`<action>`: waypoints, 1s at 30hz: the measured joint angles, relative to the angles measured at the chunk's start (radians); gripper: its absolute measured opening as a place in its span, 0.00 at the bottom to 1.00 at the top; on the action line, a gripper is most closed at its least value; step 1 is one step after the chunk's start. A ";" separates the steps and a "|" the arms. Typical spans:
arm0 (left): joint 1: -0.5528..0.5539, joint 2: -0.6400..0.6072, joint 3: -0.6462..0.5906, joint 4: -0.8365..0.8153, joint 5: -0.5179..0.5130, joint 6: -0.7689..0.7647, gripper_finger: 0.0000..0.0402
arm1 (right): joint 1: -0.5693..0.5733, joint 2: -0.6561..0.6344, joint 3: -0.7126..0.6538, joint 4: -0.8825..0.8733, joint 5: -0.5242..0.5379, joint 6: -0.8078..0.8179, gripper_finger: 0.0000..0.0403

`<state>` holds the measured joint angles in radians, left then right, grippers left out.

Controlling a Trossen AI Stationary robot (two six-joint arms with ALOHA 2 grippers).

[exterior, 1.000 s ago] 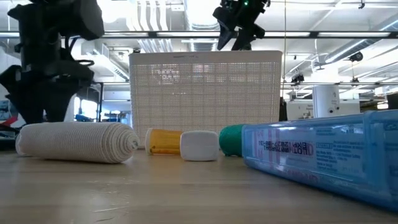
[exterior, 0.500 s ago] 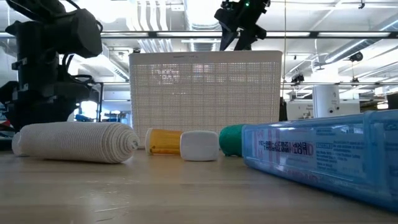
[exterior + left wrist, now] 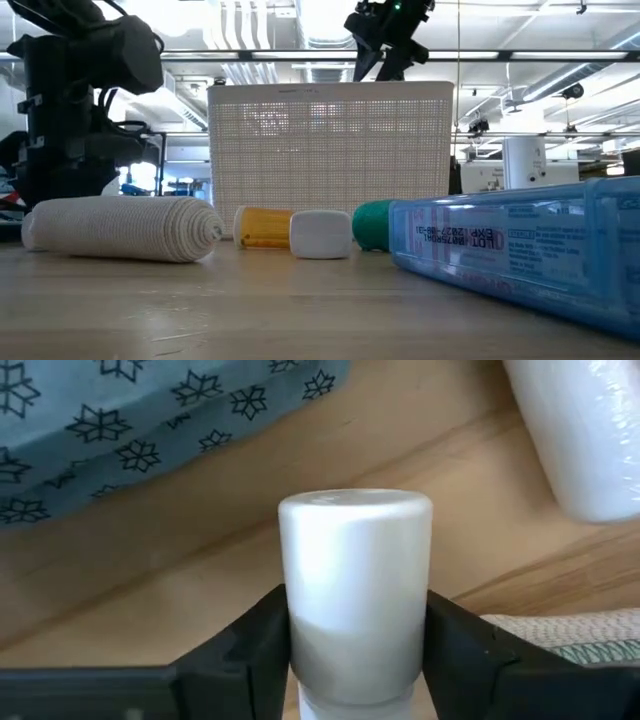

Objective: Pick & place medical supplies in basket/bin
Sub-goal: Put the white medicine bottle into the white bin

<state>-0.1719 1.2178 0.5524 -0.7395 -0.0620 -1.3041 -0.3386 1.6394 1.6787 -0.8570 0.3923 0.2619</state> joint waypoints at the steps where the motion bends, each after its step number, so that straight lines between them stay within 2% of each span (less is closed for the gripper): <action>1: 0.000 -0.004 0.009 -0.008 0.000 0.000 0.40 | 0.000 0.000 0.000 0.000 0.000 0.000 0.70; 5: 0.000 -0.055 0.116 -0.104 -0.047 0.008 0.41 | 0.000 0.000 0.000 0.001 0.000 -0.004 0.68; 11: 0.000 -0.160 0.377 -0.346 -0.282 0.117 0.42 | 0.000 0.000 0.000 0.048 0.000 -0.035 0.64; 15: 0.001 -0.203 0.534 -0.243 -0.400 0.357 0.41 | 0.000 0.000 0.000 0.085 -0.003 -0.042 0.62; 19: 0.042 -0.194 0.640 -0.064 -0.497 0.647 0.41 | 0.000 0.000 0.000 0.092 -0.003 -0.060 0.61; 22: 0.129 -0.153 0.710 0.045 -0.498 0.845 0.41 | 0.000 -0.007 0.000 0.088 -0.003 -0.059 0.61; 24: 0.208 -0.113 0.762 0.068 -0.461 0.949 0.41 | 0.000 -0.021 0.000 0.084 -0.003 -0.056 0.61; 26: 0.300 -0.064 0.818 0.070 -0.390 1.037 0.41 | 0.000 -0.038 0.000 0.077 -0.003 -0.055 0.61; 30: 0.488 0.061 0.911 0.075 -0.178 1.157 0.42 | 0.007 -0.067 0.000 0.052 0.000 -0.031 0.61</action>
<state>0.3160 1.2791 1.4634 -0.6647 -0.2396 -0.1475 -0.3316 1.5722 1.6787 -0.8050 0.3920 0.2310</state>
